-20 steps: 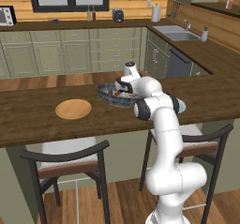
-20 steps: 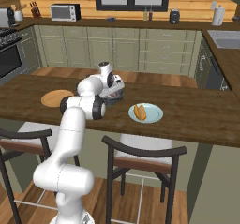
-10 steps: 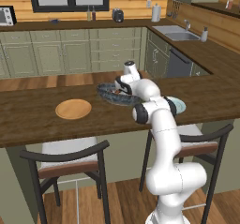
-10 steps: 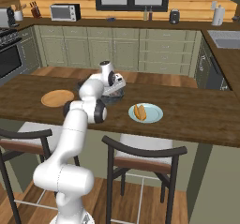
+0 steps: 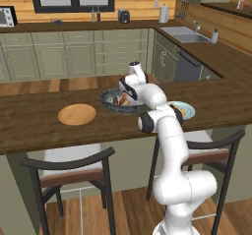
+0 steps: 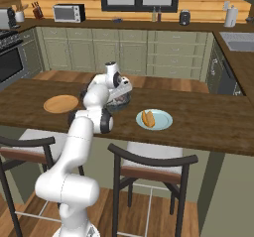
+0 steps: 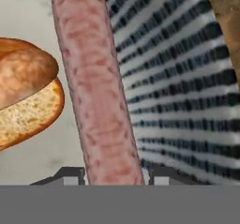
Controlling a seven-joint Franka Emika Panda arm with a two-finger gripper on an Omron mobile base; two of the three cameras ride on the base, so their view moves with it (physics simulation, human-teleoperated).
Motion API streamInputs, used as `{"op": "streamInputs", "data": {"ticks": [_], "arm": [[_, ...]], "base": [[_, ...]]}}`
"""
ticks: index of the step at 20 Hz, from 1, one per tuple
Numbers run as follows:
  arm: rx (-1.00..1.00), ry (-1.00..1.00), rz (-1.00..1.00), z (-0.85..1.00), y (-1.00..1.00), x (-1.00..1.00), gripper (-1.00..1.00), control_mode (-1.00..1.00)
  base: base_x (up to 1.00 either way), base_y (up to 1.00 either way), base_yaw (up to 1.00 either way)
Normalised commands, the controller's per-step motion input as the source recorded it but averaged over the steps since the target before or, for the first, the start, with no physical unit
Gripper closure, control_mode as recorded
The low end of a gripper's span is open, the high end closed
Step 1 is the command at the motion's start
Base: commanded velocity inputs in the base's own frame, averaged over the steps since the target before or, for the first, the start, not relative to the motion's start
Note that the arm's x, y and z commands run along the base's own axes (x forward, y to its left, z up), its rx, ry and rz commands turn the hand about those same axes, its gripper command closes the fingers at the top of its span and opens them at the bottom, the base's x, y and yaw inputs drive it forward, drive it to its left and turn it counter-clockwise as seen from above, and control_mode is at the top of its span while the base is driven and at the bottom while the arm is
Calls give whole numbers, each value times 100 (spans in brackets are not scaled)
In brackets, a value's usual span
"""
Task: Place one bun and one sausage from the bowl on each plate.
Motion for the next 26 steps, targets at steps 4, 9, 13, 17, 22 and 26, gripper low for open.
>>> {"op": "streamInputs", "data": {"ticks": [4,9,13,17,22,26], "arm": [[0,0,0,3,0,-40,100,-100],[0,1,-7,35,-11,-55,100,-100],[0,3,-18,31,-48,-73,100,-100],[1,1,-21,4,-64,-74,100,-100],[5,0,-22,0,-87,-64,100,-100],[7,0,-15,0,-91,-20,100,-100]], "base": [[0,0,0],[0,0,0],[0,0,0],[0,0,0],[0,0,0],[0,0,0]]}}
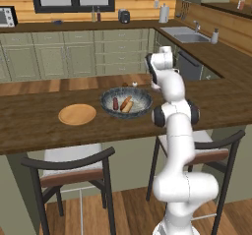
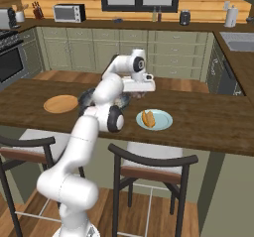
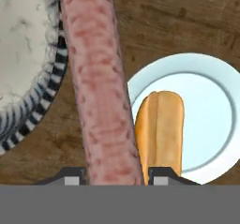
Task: Place one bun and one sausage from the bowl on each plate.
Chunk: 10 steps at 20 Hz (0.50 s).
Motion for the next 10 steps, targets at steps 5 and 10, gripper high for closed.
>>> {"op": "streamInputs", "data": {"ticks": [5,10], "arm": [[7,-6,-3,-29,-93,-16,100,-100],[12,-26,1,-39,-82,-18,100,-100]], "base": [[0,0,0],[0,0,0]]}}
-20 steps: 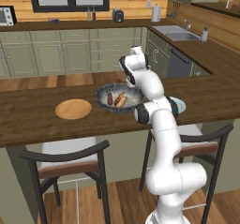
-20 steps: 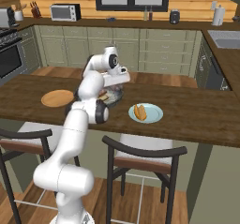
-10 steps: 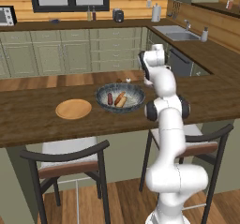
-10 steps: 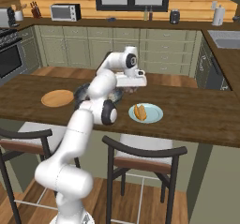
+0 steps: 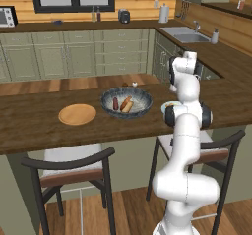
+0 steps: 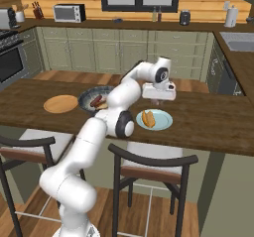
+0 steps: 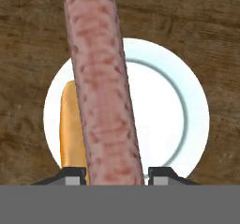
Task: Place one bun and one sausage from the bowl on each plate.
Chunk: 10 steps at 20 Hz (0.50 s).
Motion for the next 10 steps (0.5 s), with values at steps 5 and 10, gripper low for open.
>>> {"op": "streamInputs", "data": {"ticks": [5,10], "arm": [[10,-30,4,-41,-44,0,100,-100],[0,-7,0,-26,-6,0,100,-100]], "base": [[0,0,0],[0,0,0]]}}
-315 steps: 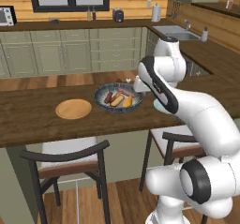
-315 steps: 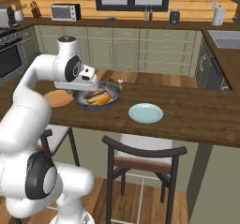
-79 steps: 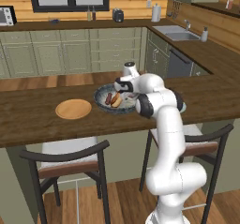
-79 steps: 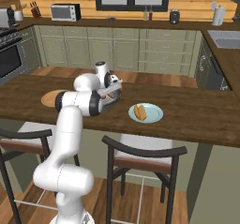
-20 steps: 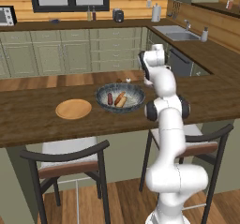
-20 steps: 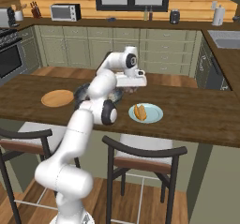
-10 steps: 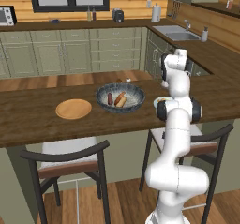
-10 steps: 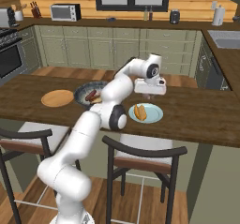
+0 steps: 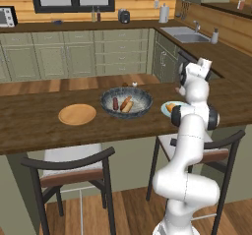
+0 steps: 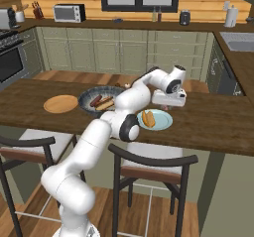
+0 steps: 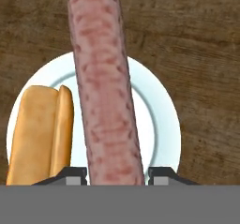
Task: Place one bun and one sausage from the bowl on each plate.
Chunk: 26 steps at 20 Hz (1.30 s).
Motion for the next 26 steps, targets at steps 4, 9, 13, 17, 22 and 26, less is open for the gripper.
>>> {"op": "streamInputs", "data": {"ticks": [4,9,13,17,22,26], "arm": [[0,-1,0,-14,0,0,100,-100],[-2,-1,0,-42,9,0,100,-100],[0,-1,0,-19,1,0,100,-100],[0,0,0,-18,0,0,100,-100],[0,0,0,-17,0,0,100,-100],[0,0,0,-19,0,0,100,-100]], "base": [[0,0,0],[0,0,0],[0,0,0],[0,0,0],[0,0,0],[0,0,0]]}}
